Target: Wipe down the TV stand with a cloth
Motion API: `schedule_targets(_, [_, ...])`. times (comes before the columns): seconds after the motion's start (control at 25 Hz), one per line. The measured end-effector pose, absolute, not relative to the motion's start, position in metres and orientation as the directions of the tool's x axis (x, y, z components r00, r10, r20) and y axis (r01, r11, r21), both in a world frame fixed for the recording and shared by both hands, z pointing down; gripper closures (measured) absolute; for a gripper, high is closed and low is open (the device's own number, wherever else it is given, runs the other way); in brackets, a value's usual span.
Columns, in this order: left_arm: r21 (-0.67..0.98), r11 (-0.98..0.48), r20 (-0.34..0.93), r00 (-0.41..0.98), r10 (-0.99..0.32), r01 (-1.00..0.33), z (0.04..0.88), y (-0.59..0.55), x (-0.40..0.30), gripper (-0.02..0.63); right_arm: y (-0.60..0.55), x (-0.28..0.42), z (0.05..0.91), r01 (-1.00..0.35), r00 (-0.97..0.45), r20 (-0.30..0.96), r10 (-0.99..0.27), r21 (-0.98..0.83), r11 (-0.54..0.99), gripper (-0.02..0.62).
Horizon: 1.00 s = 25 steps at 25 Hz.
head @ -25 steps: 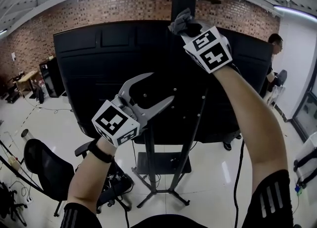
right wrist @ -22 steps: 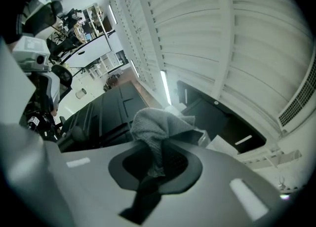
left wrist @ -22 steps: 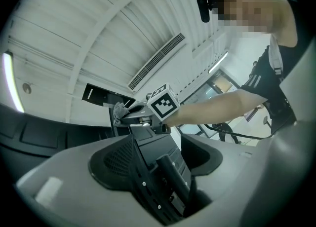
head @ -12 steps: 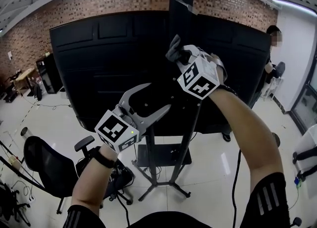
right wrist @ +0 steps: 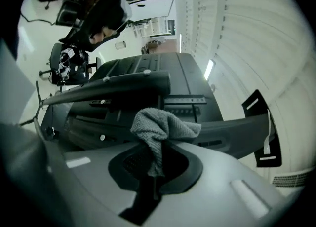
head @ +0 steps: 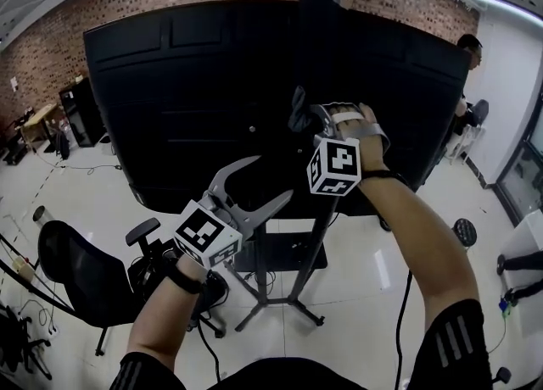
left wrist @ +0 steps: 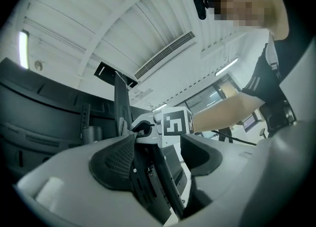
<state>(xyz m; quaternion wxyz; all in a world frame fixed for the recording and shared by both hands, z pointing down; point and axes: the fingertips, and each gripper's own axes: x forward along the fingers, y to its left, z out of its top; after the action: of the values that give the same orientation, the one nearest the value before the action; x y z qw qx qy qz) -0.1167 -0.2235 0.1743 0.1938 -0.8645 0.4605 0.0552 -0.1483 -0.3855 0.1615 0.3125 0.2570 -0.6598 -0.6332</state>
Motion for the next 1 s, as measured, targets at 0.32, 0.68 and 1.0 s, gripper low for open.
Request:
schedule_targets(0.32, [-0.227, -0.529, -0.264, 0.575, -0.774, -0.818, 0.209, -0.217, -0.115, 0.29, -0.389, -0.148, 0.229, 0.282, -0.586, 0.159, -0.795, 0.959, -0.016, 0.566])
schedule_targets(0.68, [-0.158, -0.534, -0.224, 0.557, -0.8, -0.83, 0.249, -0.216, -0.12, 0.29, -0.386, -0.147, 0.314, 0.338, -0.551, 0.255, -0.795, 0.939, 0.067, 0.566])
schedule_targets(1.0, [-0.098, -0.517, -0.187, 0.526, -0.83, -0.85, 0.276, -0.213, -0.125, 0.29, -0.387, -0.148, 0.385, 0.375, -0.523, 0.338, -0.783, 0.916, 0.145, 0.566])
